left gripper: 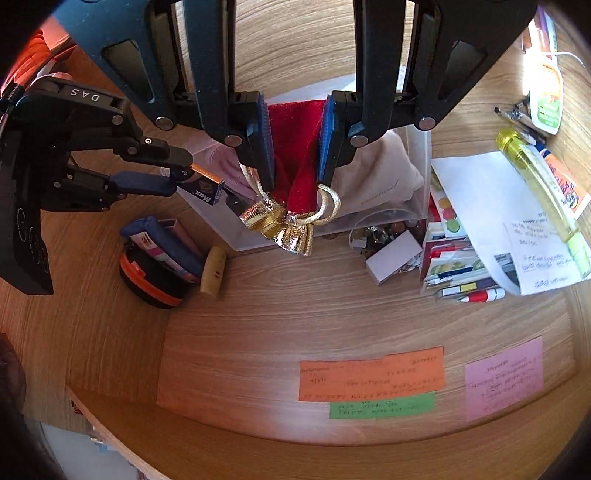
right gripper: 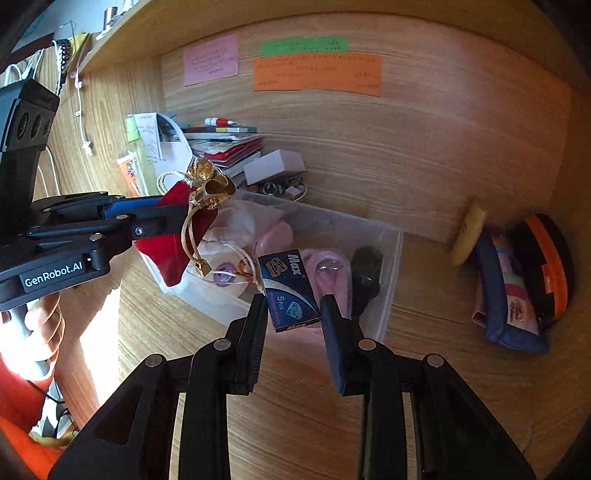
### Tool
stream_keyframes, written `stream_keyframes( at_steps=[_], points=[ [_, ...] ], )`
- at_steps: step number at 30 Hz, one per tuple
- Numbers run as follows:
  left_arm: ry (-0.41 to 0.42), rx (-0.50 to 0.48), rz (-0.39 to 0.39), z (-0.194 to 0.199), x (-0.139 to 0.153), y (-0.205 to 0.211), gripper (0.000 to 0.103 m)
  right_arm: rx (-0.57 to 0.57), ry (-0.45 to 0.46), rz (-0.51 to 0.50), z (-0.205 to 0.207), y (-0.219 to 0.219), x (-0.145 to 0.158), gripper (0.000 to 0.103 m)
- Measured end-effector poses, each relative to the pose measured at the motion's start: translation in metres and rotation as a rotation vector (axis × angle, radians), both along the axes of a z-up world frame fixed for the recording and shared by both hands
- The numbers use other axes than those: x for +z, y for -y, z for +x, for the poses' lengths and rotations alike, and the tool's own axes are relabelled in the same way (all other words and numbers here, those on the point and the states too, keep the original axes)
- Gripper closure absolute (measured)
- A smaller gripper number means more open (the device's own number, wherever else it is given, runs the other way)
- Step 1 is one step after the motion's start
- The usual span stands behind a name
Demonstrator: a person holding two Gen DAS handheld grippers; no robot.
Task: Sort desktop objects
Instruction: 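Carry the red pouch over the clear box while the right tool carries the card box there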
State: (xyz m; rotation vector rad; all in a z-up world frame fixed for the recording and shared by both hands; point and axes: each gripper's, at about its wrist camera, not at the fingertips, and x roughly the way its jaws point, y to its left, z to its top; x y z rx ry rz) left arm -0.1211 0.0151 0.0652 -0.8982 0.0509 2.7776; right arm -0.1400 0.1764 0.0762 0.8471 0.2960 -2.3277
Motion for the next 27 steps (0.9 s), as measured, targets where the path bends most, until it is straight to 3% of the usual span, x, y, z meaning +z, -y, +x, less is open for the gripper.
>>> stream_keyframes(
  at_steps=[10,22,27],
  points=[
    [0.091,-0.043,-0.012,-0.04,-0.026,-0.016,0.081,-0.026,0.053,0.031,-0.033,0.006,-0.02,0.076],
    [0.127,-0.045,-0.065,-0.054,-0.05,-0.022,0.081,-0.028,0.078,0.045,-0.047,0.014,-0.036,0.076],
    [0.114,-0.047,-0.09,-0.051,-0.052,-0.025,0.07,-0.033,0.088,0.05,-0.051,0.015,-0.039,0.076]
  ],
)
